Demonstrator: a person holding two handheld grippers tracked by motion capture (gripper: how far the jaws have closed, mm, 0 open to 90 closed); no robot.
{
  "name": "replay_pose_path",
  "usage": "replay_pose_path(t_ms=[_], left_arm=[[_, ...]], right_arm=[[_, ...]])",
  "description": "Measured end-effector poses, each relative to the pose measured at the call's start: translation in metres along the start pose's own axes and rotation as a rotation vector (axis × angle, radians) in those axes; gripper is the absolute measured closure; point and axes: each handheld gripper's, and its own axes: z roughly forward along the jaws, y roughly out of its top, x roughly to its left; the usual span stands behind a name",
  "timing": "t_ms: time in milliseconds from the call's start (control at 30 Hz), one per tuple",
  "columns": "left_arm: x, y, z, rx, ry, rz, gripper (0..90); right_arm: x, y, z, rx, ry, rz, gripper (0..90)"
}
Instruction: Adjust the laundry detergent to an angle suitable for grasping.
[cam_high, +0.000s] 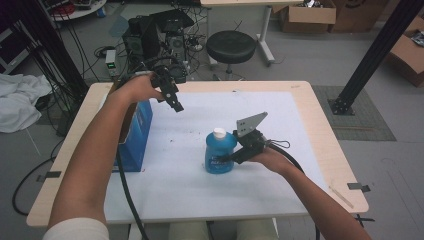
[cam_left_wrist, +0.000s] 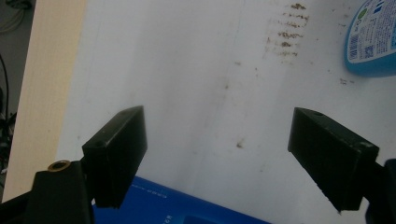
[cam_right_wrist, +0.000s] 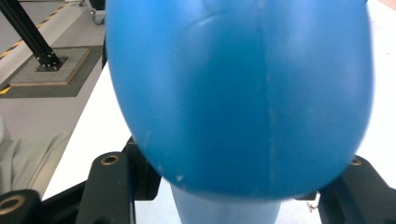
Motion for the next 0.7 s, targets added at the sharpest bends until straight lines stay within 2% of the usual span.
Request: replay_pose_path(t_ms=[333,500,700], left_arm=[[-0.001,0.0,-0.001,-0.004,0.002,0.002,20.3],[-0.003,0.0,-0.003,-0.007,0.002,0.005,20.3],[-0.014,0.005,-0.011,-0.019,0.016,0.036,20.3]], right_arm=[[0.002,-0.002,-0.001,-0.015,-0.011,-0.005,43.6],[0.006,0.002,-0.003,-0.012,-0.002,-0.025,43.9],[0.007,0.007,-0.011,-0.038,-0.007,-0.026,44.1]])
